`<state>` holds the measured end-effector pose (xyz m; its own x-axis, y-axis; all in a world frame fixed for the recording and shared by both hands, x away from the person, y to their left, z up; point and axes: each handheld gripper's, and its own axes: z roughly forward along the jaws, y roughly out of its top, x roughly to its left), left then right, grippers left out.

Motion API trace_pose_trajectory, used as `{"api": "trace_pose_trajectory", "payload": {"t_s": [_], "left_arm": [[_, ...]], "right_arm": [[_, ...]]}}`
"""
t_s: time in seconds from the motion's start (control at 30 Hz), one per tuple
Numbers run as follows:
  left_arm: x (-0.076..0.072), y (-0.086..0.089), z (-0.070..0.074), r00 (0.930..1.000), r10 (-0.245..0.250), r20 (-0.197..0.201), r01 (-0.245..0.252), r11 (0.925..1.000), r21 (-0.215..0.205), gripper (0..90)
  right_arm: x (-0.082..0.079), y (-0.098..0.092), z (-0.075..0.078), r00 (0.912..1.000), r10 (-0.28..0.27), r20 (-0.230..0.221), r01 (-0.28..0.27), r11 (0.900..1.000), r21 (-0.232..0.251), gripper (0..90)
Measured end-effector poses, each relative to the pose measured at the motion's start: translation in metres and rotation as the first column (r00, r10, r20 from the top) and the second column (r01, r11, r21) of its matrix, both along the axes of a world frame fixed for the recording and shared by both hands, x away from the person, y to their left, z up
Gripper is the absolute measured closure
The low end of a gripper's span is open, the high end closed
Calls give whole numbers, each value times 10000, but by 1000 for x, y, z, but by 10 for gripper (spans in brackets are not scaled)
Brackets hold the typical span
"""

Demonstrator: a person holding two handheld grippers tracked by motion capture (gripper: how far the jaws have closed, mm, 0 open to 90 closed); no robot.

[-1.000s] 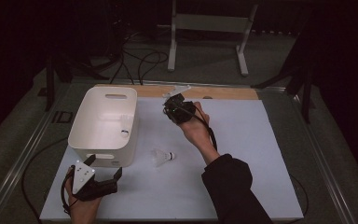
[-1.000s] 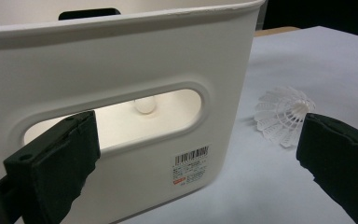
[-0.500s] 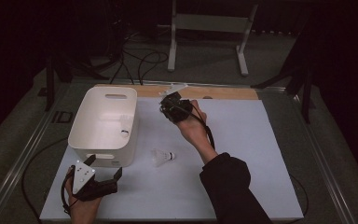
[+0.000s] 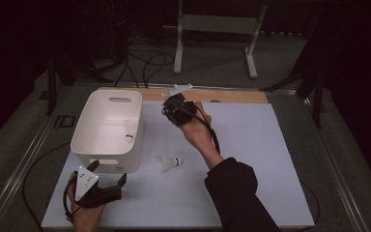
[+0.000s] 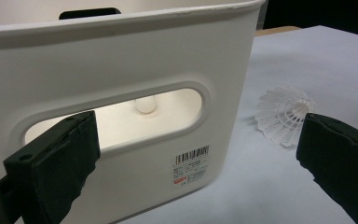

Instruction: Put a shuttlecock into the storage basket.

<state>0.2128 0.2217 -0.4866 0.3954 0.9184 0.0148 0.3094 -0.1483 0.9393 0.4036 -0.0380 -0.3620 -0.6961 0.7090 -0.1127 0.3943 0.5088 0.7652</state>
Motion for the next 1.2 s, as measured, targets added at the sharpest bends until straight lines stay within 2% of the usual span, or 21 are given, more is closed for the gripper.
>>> {"api": "trace_pose_trajectory", "payload": {"t_s": [0.93, 1.2], "left_arm": [[0, 1, 0, 10000, -4, 4, 4, 10000, 1, 0], [0, 1, 0, 10000, -10, -1, 10, 10000, 20, 0]], "right_arm": [[-3, 15, 10, 9995, 267, 178, -271, 9995, 186, 892], [-4, 18, 11, 9994, 327, 126, -332, 9986, 414, 891]]}}
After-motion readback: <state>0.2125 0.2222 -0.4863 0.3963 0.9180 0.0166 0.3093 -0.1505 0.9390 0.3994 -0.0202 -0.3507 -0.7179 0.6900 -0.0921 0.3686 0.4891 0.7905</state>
